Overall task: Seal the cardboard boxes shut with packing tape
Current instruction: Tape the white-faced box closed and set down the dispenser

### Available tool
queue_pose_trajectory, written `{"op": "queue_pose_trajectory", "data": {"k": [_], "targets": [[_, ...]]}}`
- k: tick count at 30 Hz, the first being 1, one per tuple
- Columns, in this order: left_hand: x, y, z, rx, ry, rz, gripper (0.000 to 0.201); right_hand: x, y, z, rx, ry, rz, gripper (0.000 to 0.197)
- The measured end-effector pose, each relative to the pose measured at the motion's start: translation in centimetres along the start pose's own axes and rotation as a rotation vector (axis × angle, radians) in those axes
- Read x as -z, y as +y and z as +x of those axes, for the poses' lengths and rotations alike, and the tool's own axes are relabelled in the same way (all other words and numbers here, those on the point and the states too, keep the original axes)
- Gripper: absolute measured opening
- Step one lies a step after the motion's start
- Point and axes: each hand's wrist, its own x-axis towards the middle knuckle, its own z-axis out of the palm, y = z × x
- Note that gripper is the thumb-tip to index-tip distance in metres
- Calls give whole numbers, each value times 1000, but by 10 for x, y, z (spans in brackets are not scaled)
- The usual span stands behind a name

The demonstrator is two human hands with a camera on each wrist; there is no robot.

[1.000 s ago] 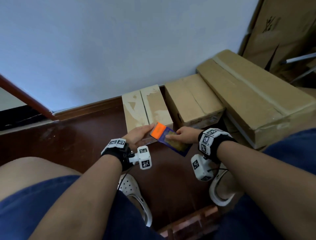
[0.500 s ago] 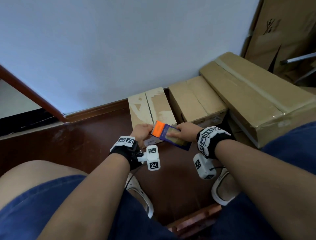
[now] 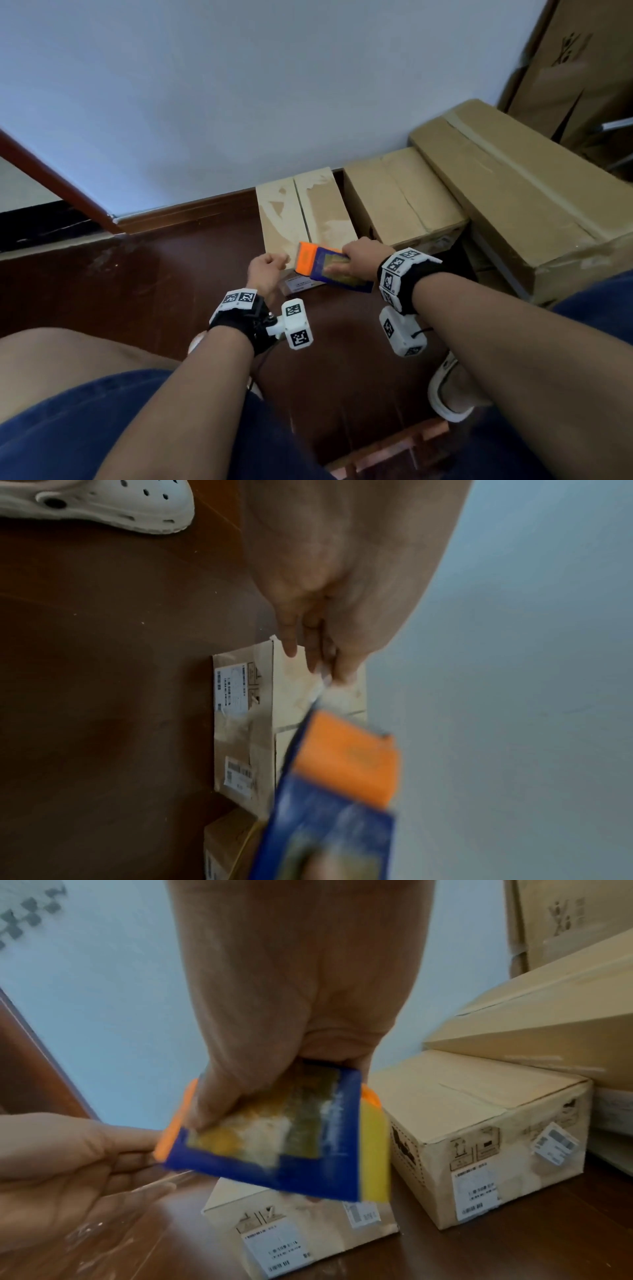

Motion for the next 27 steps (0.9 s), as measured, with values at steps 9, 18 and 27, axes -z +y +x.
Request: {"op": "queue_pose_trajectory", "data": {"k": [9,18,27], "targets": [[35,-8,22,-13,-68,-8,11,-22,25,8,-138,-40,-92,53],[34,-56,28,72,46,-109,22,-33,-9,34,-201,16,-209,44],[29,-68,42,80,125,-139,25,-31,-25,57,-234,-11,-238,45]]}}
